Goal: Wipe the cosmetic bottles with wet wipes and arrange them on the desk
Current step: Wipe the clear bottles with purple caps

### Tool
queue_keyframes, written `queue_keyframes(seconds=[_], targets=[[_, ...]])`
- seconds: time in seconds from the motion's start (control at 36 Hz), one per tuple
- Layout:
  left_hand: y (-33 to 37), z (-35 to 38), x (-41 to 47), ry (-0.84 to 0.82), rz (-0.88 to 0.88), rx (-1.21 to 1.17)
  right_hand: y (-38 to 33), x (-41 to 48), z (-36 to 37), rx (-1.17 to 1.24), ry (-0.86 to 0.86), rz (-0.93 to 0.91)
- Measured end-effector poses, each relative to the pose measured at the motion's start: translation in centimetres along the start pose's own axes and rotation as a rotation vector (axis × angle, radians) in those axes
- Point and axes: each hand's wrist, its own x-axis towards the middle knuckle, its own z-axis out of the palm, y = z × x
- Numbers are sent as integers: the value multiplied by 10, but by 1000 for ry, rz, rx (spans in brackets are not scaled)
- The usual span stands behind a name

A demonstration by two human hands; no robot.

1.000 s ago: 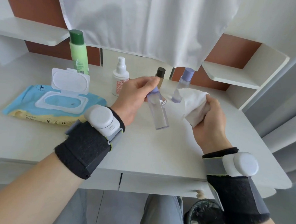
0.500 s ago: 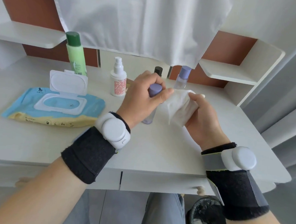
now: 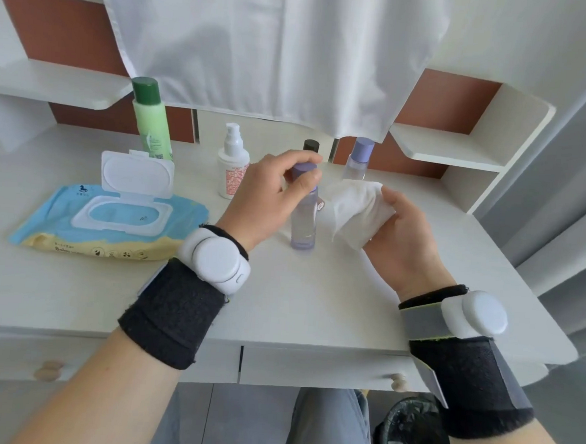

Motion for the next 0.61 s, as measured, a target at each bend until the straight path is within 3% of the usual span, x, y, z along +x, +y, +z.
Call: queue_keyframes(seconds=[0.25,0.44,0.61], targets=[[1,-5,3,61,-251,-259,0,-1,1,8,-72,8],[1,-4,1,-40,-432,-398,0,-2,3,19,-45,-11],[0,-5,0,-68,-481,-531,-2,-1,0,85,32,-61]])
